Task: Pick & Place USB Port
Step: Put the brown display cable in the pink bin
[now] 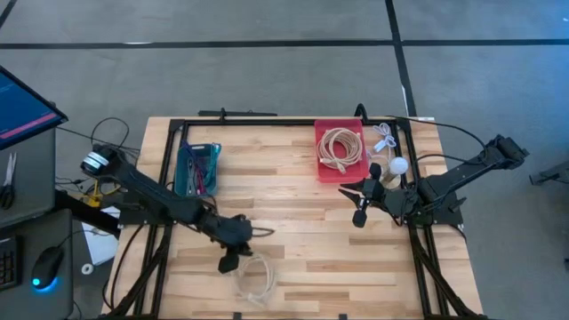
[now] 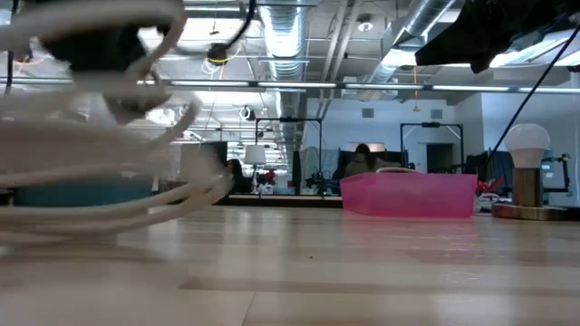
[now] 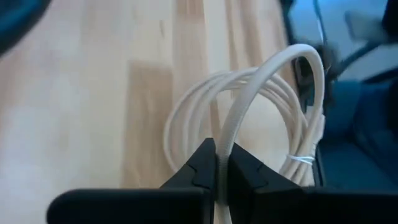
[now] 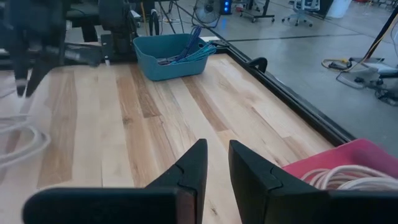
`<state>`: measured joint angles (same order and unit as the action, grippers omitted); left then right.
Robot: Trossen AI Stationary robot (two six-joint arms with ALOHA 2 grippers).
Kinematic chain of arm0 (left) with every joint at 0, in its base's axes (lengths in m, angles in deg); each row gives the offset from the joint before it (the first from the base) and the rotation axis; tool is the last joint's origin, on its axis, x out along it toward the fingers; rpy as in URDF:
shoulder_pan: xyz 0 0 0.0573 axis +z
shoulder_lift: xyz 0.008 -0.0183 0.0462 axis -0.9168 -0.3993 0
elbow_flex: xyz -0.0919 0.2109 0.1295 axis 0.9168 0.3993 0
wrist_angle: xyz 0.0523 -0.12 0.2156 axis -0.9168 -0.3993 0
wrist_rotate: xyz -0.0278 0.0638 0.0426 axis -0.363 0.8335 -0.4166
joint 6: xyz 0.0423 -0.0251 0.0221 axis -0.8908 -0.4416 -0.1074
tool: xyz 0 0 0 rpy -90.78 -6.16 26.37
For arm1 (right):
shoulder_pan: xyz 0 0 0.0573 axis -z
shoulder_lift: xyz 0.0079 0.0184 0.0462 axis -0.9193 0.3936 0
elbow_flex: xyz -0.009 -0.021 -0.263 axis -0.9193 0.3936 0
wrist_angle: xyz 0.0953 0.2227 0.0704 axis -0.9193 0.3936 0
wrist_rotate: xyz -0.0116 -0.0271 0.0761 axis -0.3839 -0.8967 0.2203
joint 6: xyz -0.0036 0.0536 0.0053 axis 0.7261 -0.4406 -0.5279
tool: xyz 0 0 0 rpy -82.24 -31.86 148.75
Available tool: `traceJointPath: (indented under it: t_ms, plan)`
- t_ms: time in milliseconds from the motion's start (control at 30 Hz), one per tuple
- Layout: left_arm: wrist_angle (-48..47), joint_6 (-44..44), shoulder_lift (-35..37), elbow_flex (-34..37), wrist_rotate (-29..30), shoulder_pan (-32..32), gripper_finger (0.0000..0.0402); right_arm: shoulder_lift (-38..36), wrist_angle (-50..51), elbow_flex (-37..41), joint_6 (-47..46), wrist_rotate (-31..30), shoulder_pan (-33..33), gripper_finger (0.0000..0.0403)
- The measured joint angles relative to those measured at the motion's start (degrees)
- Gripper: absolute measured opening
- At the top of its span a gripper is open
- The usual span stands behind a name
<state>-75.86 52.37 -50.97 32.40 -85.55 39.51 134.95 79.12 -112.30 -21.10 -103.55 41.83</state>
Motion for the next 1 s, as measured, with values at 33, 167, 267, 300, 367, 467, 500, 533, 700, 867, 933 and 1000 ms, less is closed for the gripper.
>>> traceJointPath:
  t_ms: [33,167,267,300,367,467,500,533,700,867,933,1000]
  plan:
    - [-0.1,-1.5,1.9,0.0,1.2,0.4,0.0013,0.0,0.0,0.0,-0.7,0.0,0.0,0.0059]
    - [-0.2,-7.6,9.8,0.0,6.7,2.2,0.0013,0.0,0.0,0.0,-2.2,0.1,0.0,0.0059]
    - [-0.2,-12.3,14.6,0.0,11.4,3.0,0.0013,0.0,0.0,0.0,-2.2,0.1,0.0,0.0059]
    - [-0.2,-13.9,16.0,0.0,13.1,3.2,0.0013,0.0,0.0,0.0,-2.2,0.1,0.0,0.0059]
    - [-0.2,-17.3,18.3,0.0,16.6,3.6,0.0013,0.0,0.0,0.0,-2.1,0.1,0.0,0.0059]
    - [-0.2,-22.3,20.6,0.0,21.8,4.6,0.0013,0.0,0.0,0.0,-2.2,0.1,0.0,0.0059]
    - [-0.2,-23.7,21.2,0.0,23.6,5.1,0.0013,0.0,0.0,0.0,-2.2,0.1,0.0,0.0059]
    - [-0.1,-25.1,21.6,0.0,25.2,5.7,0.0013,0.0,0.0,0.0,-2.2,0.0,0.0,0.0059]
    - [3.8,-31.3,22.4,0.0,29.6,10.0,0.0013,0.0,0.0,0.0,-2.2,0.0,0.0,0.0059]
    - [9.4,-35.6,22.4,0.0,28.7,16.1,0.0013,0.0,-0.4,0.0,-2.2,-0.1,0.0,0.0059]
    - [11.3,-36.0,22.4,0.0,26.5,18.8,0.0013,0.0,-0.4,0.0,-2.4,-0.1,0.0,0.0059]
    - [13.0,-36.0,22.3,0.0,23.6,21.3,0.0013,0.0,-0.5,0.0,-2.9,-0.1,0.1,0.0059]
